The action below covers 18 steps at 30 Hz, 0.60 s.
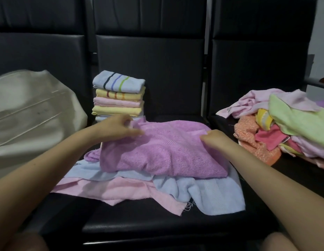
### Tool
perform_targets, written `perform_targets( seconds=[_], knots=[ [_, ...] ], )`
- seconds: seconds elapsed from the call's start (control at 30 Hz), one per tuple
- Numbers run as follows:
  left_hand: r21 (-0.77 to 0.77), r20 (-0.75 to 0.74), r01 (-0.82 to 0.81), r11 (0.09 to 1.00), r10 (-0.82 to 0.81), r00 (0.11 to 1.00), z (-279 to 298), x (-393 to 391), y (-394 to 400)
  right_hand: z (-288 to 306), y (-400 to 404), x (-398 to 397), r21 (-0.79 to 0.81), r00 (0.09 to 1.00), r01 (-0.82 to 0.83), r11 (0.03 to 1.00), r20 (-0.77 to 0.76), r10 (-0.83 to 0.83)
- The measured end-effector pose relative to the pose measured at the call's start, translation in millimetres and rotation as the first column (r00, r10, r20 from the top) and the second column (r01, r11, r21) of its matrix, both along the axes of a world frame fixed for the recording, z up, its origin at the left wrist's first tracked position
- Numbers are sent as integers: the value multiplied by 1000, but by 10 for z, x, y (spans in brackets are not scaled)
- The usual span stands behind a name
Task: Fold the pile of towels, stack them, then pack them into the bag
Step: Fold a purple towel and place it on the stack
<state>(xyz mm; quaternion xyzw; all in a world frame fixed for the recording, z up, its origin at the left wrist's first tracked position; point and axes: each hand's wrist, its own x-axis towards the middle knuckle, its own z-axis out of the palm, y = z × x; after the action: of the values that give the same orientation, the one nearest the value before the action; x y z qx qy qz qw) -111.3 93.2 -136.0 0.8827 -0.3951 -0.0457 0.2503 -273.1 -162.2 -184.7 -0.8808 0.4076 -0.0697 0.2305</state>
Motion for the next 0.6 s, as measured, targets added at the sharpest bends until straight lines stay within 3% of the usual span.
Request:
perform_targets(
  seconds=[0.07, 0.23, 0.33, 0.4, 0.5, 0.6],
  knots=[
    [75, 28, 28, 997, -30, 999, -63, 61, 40, -36, -55, -45, -95, 997, -3, 996, -74, -4],
    [-68, 33, -33, 997, 35, 999, -122, 240, 105, -144, -105, -95, -193, 986, 34, 981, -156, -65],
    [-72, 208, -71, 995, 84, 974, -186, 347, 46, -125, -43, -44, -25, 993, 16, 1000, 116, -13],
    [-80, 218, -100, 992, 115, 969, -251, 412, -25, -119, -3, -36, 100, 936, 2, 995, 351, -37],
    [-19, 65, -134, 991, 135, 989, -370, 456, -127, -49, 89, -48, 144, 816, -32, 989, 575, -58],
    [59, -134, -136, 989, 143, 981, -486, 458, -165, 1, 131, 10, 215, 804, -37, 976, 587, -99]
  ],
)
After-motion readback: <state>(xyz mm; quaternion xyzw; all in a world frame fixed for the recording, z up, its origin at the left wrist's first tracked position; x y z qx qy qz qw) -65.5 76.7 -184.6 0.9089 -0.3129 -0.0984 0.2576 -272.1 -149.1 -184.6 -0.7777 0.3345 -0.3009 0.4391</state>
